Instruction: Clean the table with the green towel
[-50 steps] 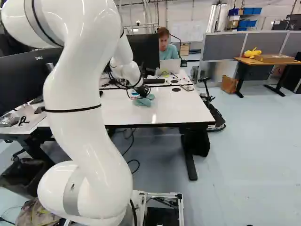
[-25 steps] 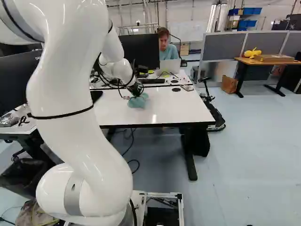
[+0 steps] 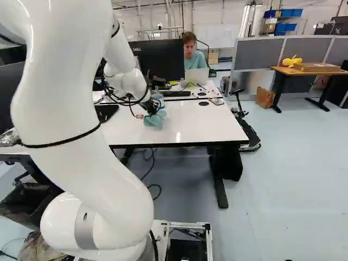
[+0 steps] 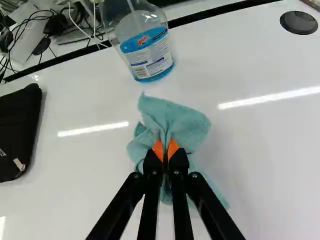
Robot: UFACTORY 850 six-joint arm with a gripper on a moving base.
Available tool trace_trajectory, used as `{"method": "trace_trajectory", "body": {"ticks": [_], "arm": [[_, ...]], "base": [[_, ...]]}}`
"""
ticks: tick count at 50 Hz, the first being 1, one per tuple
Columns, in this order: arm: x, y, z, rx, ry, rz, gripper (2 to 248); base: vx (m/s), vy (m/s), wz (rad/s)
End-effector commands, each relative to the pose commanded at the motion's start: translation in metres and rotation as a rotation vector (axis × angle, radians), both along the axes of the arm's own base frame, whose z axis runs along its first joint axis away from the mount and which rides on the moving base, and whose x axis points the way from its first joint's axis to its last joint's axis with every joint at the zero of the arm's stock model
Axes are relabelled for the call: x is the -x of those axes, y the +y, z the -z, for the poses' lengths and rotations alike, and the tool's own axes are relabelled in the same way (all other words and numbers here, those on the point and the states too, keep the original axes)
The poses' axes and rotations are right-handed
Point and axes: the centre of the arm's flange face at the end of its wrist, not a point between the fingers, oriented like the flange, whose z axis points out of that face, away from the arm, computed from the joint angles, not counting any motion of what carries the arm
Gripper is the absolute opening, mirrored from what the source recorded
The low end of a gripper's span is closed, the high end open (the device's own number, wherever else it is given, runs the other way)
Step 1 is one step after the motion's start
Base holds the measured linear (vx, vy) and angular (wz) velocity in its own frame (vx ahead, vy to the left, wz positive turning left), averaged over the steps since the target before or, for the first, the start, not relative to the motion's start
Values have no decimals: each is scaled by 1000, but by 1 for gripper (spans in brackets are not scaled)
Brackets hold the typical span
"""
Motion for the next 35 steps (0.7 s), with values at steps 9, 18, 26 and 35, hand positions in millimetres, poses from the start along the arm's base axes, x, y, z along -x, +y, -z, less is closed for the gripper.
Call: {"method": "trace_trajectory", "body": {"ticks": [9,18,26,35], "arm": [[0,0,0,0,0,0,31],[0,0,0,0,0,0,31],[2,0,-5,-1,-9,0,31],[5,-1,-15,-3,-28,1,31]], "base": [[0,0,0],[0,0,0],[0,0,0],[0,0,0]]}}
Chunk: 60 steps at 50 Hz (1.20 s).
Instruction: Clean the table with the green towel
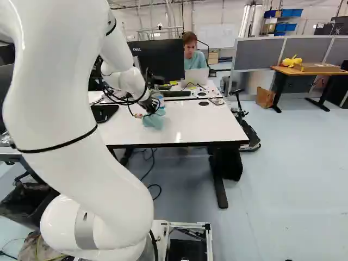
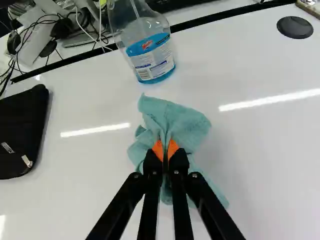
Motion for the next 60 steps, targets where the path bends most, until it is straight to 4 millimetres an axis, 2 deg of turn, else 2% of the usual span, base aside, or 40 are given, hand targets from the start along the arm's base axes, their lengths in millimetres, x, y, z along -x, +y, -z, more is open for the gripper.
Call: {"method": "trace_trajectory", "body": {"ticks": [10,33,60], "arm": [[5,-8,-5,-1,-8,15,31],[25,-45,-5,0,-4,87,31],[60,-86,-4,0,-2,178,31]], "base": [[0,0,0],[0,0,0],[0,0,0]]}}
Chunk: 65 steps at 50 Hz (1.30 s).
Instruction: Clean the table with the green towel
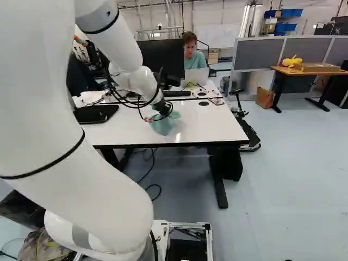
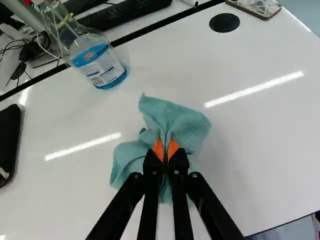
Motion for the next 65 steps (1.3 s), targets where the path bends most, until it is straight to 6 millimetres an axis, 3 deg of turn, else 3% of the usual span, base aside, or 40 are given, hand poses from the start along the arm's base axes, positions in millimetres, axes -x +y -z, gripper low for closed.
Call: {"method": "trace_trajectory", "body": {"ticks": [12,22,23,28,29,33,34,38,39,43,44,49,50,65], "arm": [[16,-17,1,0,0,41,31],[17,-18,1,0,-1,44,36],[17,-18,1,0,-1,44,66],[17,-18,1,0,-1,44,66],[17,-18,1,0,-1,44,101],[17,-18,1,0,-1,44,101],[17,-18,1,0,-1,44,138],[17,-18,1,0,-1,44,138],[17,-18,1,0,-1,44,174],[17,-18,1,0,-1,44,174],[17,-18,1,0,-1,44,211],[17,-17,1,0,-1,42,211],[17,-17,1,0,-1,41,245],[21,3,1,0,-1,-5,247]], "base": [[0,0,0],[0,0,0],[0,0,0],[0,0,0],[0,0,0],[0,0,0],[0,0,0],[0,0,0],[0,0,0],[0,0,0],[0,0,0],[0,0,0],[0,0,0],[0,0,0]]}}
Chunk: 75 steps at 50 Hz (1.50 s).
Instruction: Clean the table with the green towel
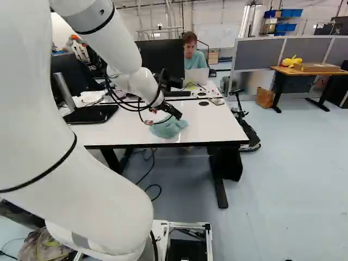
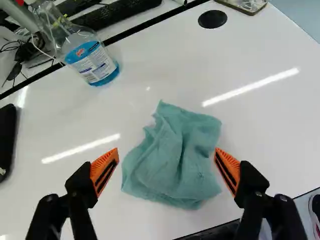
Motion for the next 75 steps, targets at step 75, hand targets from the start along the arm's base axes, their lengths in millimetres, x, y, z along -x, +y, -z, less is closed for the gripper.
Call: {"method": "trace_trajectory", "body": {"ticks": [75], "arm": [[15,53,7,20,-28,-133,247]], "base": [[0,0,0]]}}
